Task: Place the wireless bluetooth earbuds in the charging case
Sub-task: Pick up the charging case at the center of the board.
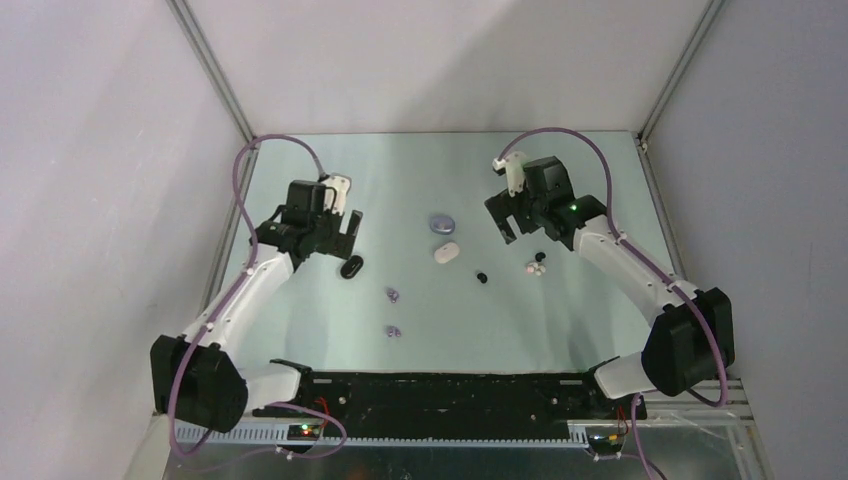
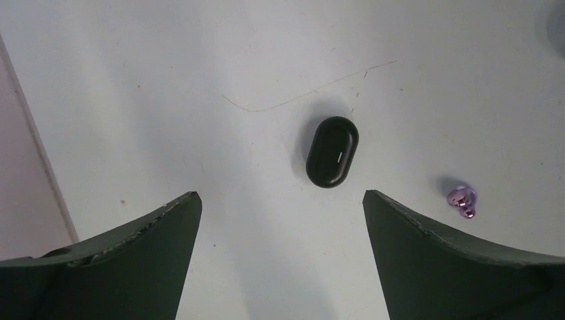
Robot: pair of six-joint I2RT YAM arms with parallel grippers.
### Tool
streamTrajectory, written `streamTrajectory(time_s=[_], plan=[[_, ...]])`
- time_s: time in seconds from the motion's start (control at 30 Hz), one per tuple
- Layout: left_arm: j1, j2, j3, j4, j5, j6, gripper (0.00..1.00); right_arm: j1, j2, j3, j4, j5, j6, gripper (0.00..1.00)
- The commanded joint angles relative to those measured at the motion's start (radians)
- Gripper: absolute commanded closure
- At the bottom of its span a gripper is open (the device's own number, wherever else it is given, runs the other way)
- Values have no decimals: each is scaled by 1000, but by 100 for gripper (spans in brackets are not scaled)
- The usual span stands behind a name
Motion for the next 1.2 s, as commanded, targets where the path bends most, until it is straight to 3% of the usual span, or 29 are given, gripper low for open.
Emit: streamTrajectory(time_s=[0.0,0.1,0.17,0.27,0.4,0.6,0.87,1.17], plan=[[59,-44,36,-41,77,-29,2,5,-6,37,-4,-65,-8,0],[171,27,100,-154,269,-80,4,-9,-8,70,-105,-249,-90,5],[222,88,142,-214,316,-111,4,-27,-1,97,-175,-345,-128,7],[248,97,131,-189,256,-130,1,-51,8,112,-208,-395,-90,1],[249,175,122,-201,239,-163,0,-70,9,113,-199,-400,-67,1],[249,237,52,-108,221,-181,7,-81,-6,112,-174,-374,-65,2],[139,298,-2,-25,213,-65,21,-87,-37,75,-158,-363,-66,3],[38,357,-6,37,131,-35,28,-87,-22,74,-138,-350,-70,3]])
